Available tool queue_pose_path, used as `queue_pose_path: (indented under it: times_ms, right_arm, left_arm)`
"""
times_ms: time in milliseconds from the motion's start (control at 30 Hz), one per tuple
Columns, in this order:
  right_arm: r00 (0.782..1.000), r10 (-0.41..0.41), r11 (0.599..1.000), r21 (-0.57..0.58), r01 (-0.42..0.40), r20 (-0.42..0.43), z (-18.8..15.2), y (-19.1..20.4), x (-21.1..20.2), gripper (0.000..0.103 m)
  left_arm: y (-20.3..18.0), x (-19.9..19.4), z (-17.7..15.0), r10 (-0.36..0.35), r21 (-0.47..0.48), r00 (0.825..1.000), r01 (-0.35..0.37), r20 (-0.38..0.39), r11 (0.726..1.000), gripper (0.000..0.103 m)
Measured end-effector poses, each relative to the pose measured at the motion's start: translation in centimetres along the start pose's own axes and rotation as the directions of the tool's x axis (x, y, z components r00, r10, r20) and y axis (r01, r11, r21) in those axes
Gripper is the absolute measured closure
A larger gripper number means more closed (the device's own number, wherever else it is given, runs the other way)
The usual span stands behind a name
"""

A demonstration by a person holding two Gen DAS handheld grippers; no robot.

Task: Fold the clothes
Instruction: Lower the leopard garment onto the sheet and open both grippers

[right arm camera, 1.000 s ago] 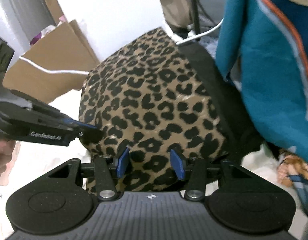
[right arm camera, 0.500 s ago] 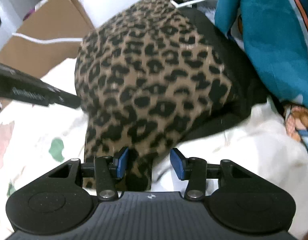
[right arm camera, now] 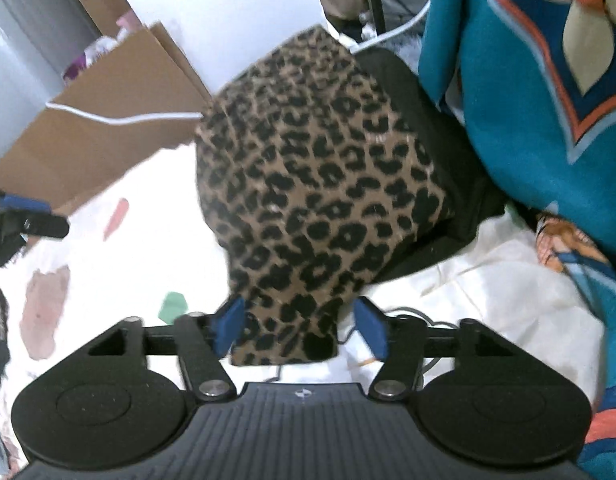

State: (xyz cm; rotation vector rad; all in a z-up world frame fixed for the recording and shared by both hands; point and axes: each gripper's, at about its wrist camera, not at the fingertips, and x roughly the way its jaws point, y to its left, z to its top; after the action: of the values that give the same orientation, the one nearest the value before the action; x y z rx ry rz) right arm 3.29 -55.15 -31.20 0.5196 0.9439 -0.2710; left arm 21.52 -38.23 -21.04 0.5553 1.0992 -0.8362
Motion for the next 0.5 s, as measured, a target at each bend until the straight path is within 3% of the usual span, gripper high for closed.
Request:
queue_pose_path:
  times_ms: [33,300,500]
  right_arm:
    - [1.000,-0.002,1.000,0.012,0.002,-0.003,0.3,0.3,-0.5,0.016]
    - [0.998,-0.039,0.990,0.135,0.044,-0.041,2.8,2.3,-5.1,0.001]
    - [0.996,-0.041,0.987,0.150,0.053,-0.080,4.3,3.9,-9.7,0.001]
  left_arm:
    - [0.1,-0.7,-0.1,0.007,-0.008,1.000,-0.007,-0.002,1.000,0.025]
    - [1.9,-6.4,-1.7,0.042,-0.112,0.998,-0.047,-0.049,0.993,0.015]
    - [3.3,-12.8,-3.2,0.096,-0.155,0.994,-0.104,-0.054,0.982,0.011]
